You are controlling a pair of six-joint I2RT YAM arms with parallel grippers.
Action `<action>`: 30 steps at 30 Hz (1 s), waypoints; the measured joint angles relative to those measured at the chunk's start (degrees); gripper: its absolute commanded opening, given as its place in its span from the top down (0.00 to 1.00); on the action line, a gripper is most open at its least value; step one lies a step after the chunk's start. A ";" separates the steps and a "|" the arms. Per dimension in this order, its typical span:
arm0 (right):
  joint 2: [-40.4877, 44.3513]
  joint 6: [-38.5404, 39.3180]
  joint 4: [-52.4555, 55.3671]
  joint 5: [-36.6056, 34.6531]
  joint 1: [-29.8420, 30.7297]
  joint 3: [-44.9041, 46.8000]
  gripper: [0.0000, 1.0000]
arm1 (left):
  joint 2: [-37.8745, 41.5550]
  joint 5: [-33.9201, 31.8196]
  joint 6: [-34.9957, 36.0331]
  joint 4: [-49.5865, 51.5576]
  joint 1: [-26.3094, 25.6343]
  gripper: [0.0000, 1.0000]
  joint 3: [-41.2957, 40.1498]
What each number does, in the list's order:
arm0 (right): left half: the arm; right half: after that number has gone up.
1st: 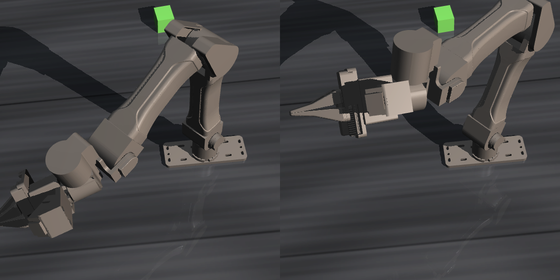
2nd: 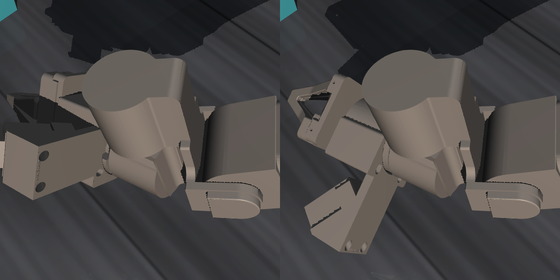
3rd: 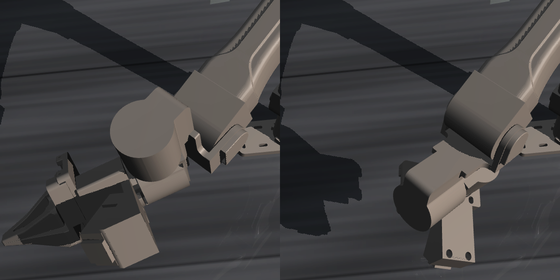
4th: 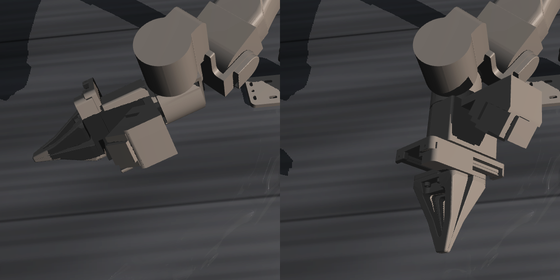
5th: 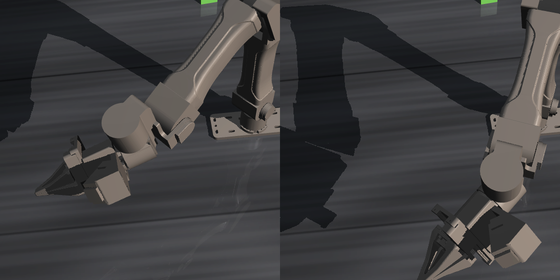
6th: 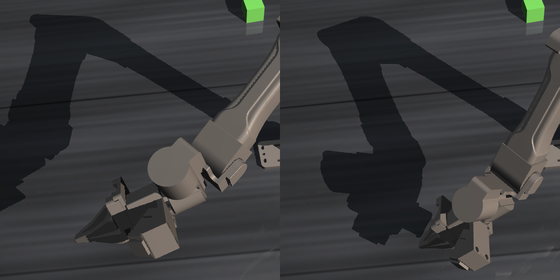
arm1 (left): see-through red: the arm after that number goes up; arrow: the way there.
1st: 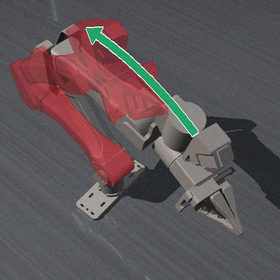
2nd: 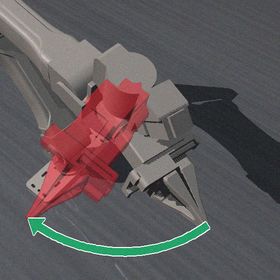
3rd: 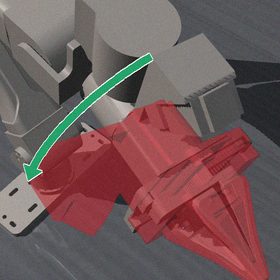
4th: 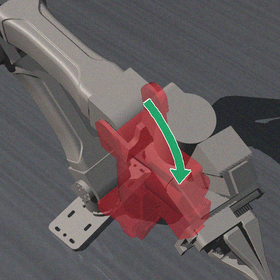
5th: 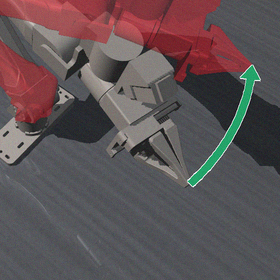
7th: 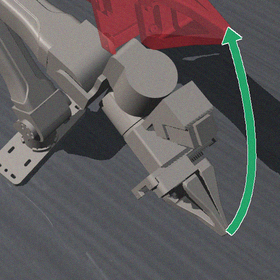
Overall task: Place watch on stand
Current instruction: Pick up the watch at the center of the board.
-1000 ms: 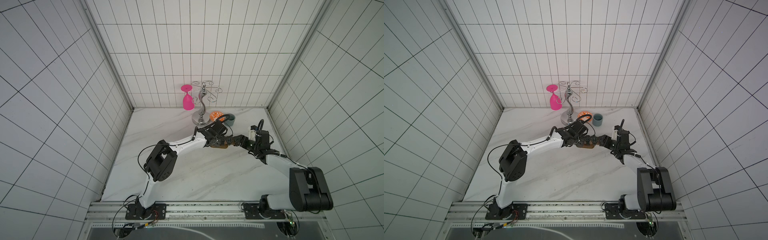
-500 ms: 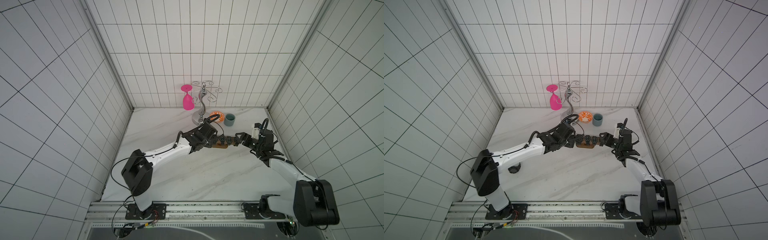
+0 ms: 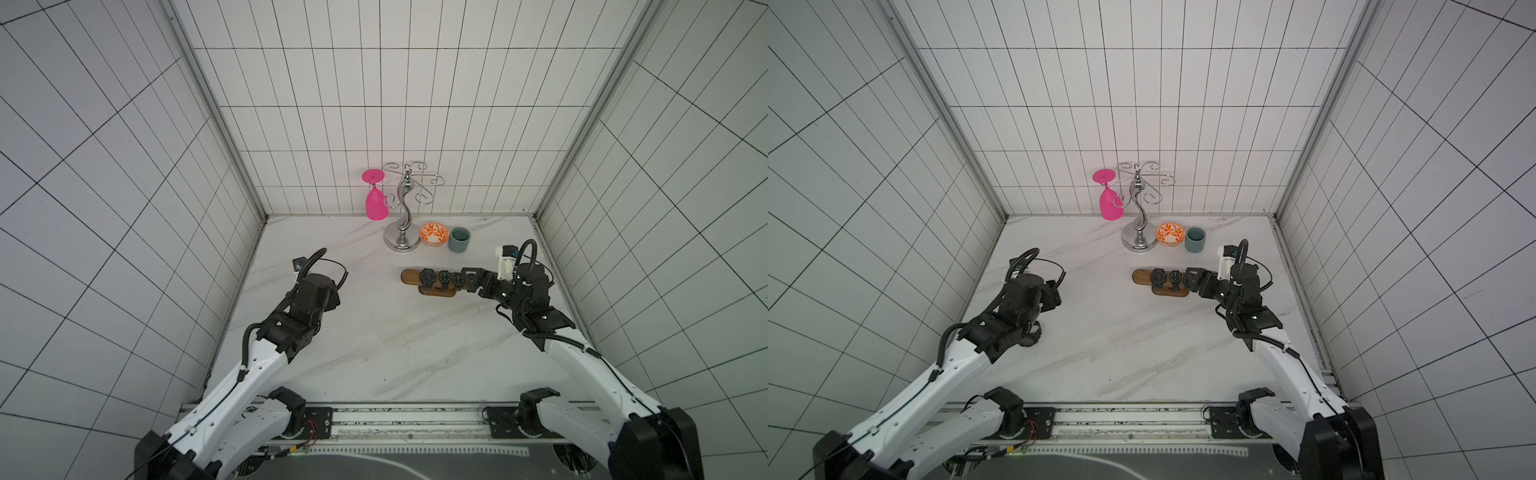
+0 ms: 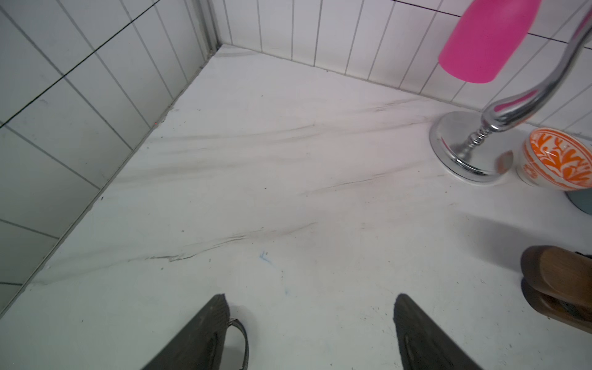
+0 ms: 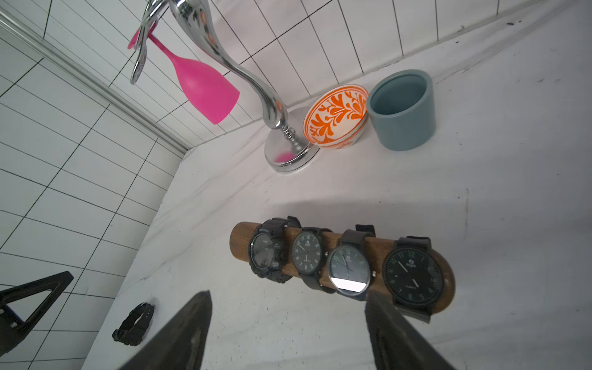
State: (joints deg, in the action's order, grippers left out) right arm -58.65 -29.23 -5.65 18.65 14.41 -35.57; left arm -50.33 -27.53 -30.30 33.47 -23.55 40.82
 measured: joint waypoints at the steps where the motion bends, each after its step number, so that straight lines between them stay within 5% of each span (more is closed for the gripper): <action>1: 0.00 0.00 0.28 -0.17 1.05 0.00 0.23 | 1.25 0.61 -0.90 0.22 1.92 0.19 -1.62; 5: -0.02 -0.04 0.42 -0.79 3.91 0.00 0.23 | 4.15 2.05 -4.31 0.94 6.03 0.15 -7.23; 16: -1.62 -0.13 -0.04 -1.92 7.02 0.07 0.23 | 11.39 0.28 -13.60 4.09 6.86 0.14 -14.08; 30: -1.62 -0.09 -0.20 -3.37 7.06 0.33 0.23 | 5.95 7.41 -18.12 0.72 16.41 0.17 -20.46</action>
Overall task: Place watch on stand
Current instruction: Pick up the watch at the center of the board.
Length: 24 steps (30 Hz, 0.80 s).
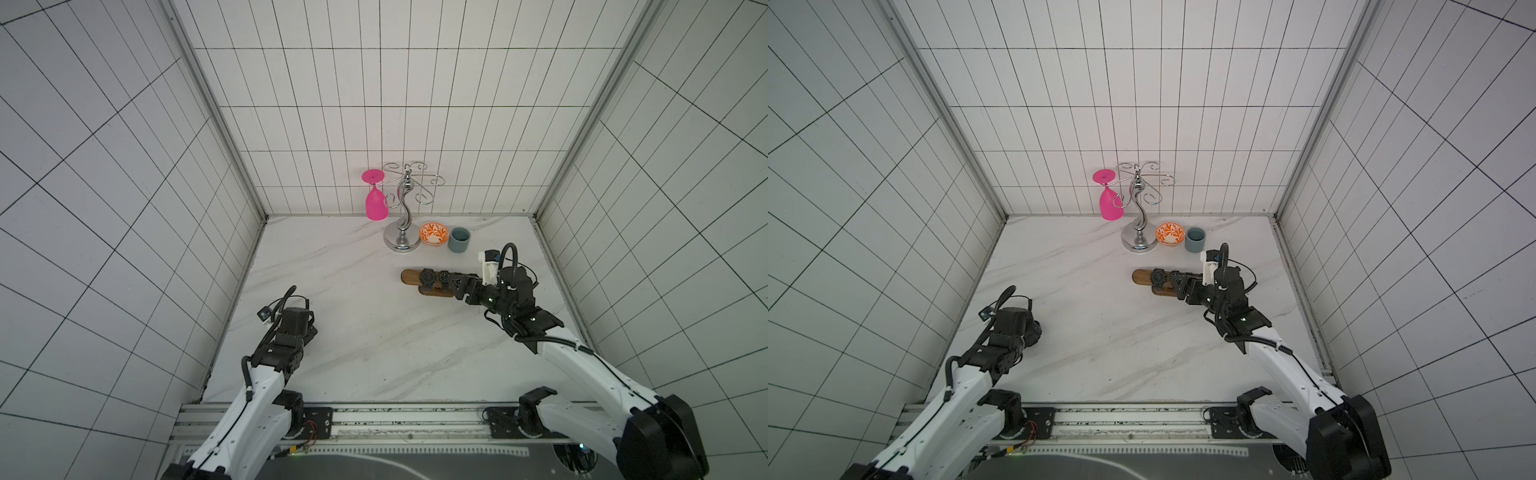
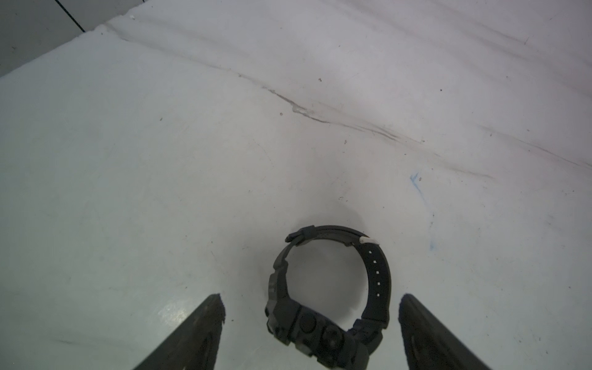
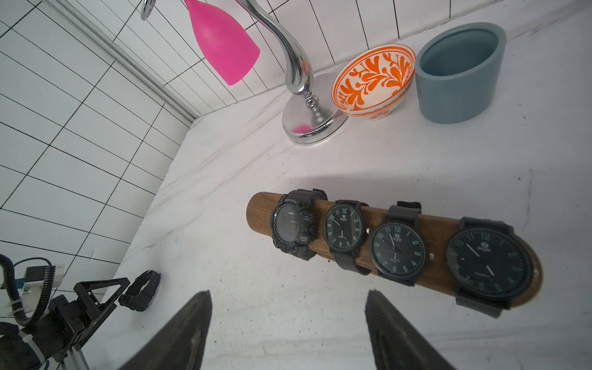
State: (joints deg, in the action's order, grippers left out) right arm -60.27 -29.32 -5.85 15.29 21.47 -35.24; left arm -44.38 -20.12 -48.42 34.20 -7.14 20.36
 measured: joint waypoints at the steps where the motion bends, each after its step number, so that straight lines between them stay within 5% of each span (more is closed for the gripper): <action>1: 0.00 0.00 0.00 -0.02 0.00 0.00 0.23 | -0.83 0.94 0.00 -0.79 0.90 0.17 -0.26; 10: 0.11 0.00 0.17 -0.37 0.02 0.00 0.23 | -6.45 6.08 2.08 -6.78 2.38 0.30 -1.11; 24: 4.00 0.04 3.13 -1.55 0.02 0.59 0.23 | -12.33 7.54 4.63 -10.67 2.38 0.66 -0.04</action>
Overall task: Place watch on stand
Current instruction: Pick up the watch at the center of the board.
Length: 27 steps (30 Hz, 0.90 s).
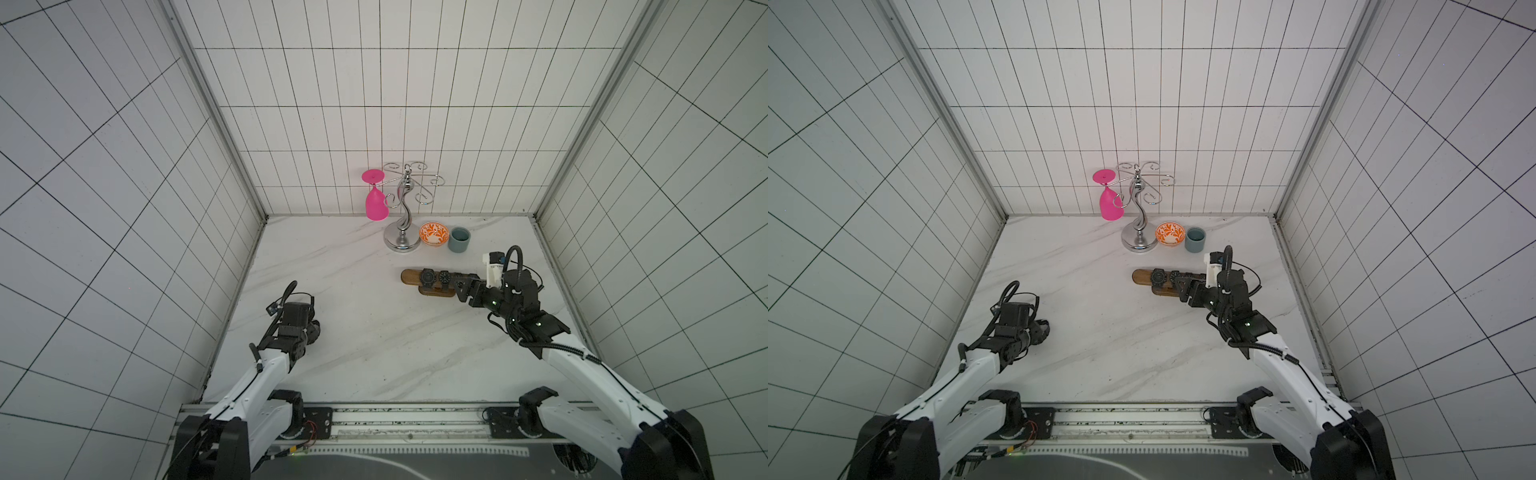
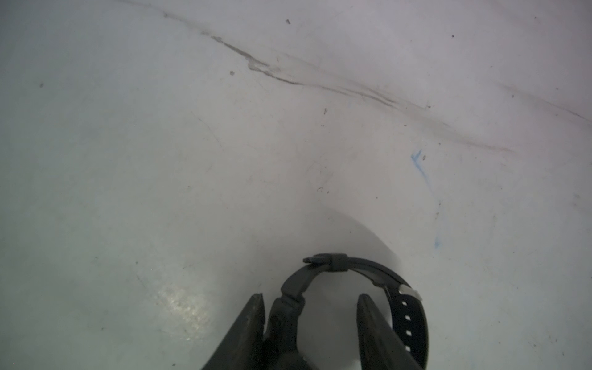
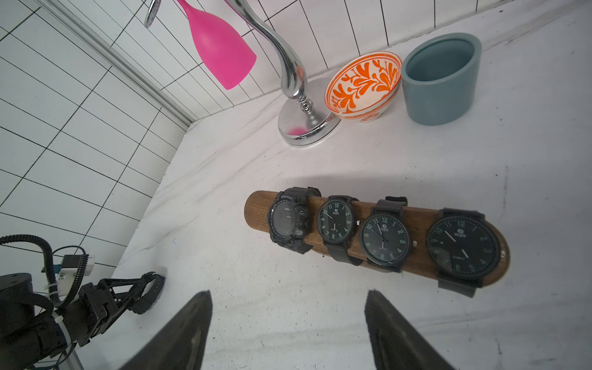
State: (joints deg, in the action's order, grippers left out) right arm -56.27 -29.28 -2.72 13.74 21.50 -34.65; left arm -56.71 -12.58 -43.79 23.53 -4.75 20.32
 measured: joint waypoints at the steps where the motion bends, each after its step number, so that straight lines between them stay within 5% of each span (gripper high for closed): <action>1: 0.09 0.00 0.13 0.00 0.00 0.00 0.23 | -0.35 0.20 -0.02 -0.39 0.07 0.68 0.31; 16: 1.16 -0.07 2.16 -0.04 1.44 1.01 0.24 | -3.82 4.76 5.03 -4.57 -1.46 0.89 1.75; 27: -0.04 -1.53 2.23 -1.86 14.10 0.94 0.25 | -1.64 -5.60 6.97 -6.16 -25.88 0.93 8.70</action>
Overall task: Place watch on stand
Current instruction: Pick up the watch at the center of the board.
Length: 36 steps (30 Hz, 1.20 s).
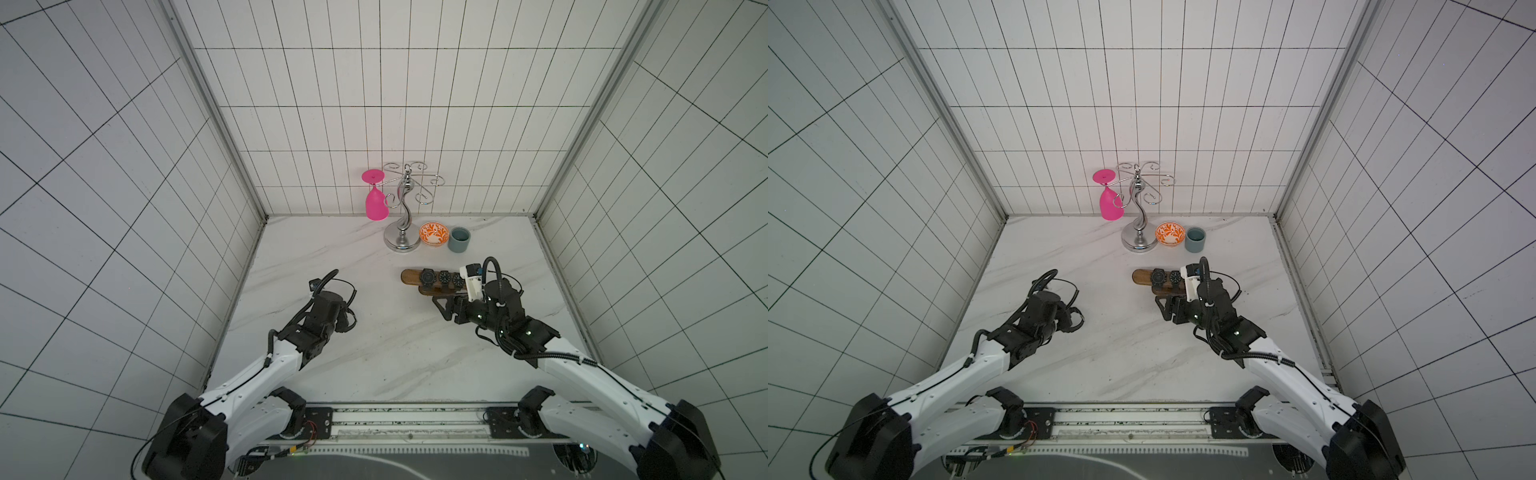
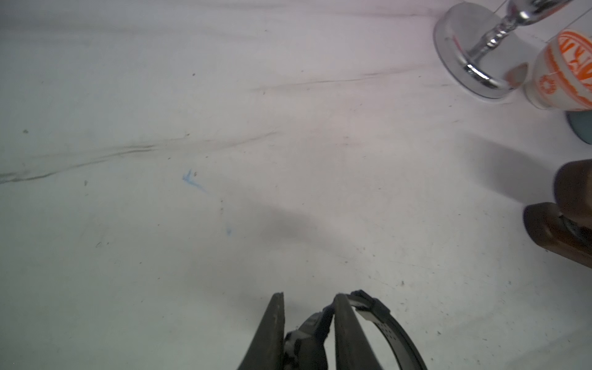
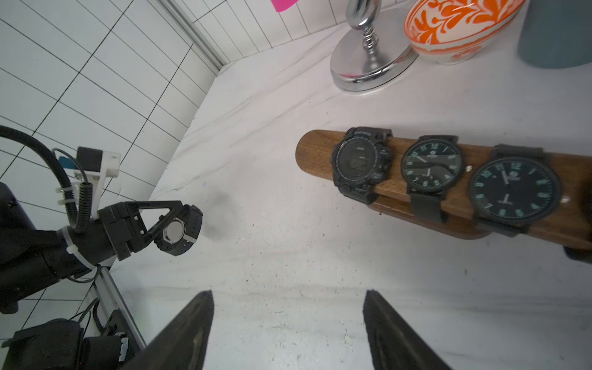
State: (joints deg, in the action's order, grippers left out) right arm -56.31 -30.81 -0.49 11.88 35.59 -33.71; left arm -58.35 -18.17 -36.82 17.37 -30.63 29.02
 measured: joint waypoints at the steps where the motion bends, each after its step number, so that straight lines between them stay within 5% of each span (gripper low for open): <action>1: -0.42 -0.15 -0.02 -0.26 1.07 -0.04 0.26 | 0.07 -1.36 0.13 -0.24 -2.36 0.93 0.96; 14: -6.54 -4.37 -3.74 -0.13 10.67 -0.20 0.30 | -4.48 -15.98 4.70 -4.33 -24.30 0.97 11.32; 25: -5.40 -7.74 -7.96 0.87 12.52 -0.22 0.39 | -7.45 -19.52 7.10 -7.21 -30.40 0.97 13.14; 36: -5.88 -7.91 -8.13 0.92 12.57 -0.55 0.61 | -11.39 -22.34 9.11 -8.11 -34.69 0.98 16.35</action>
State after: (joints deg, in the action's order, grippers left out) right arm -62.19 -38.72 -8.62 12.80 48.16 -34.26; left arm -69.73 -40.51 -27.70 9.26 -65.32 45.36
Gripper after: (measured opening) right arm 0.431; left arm 0.224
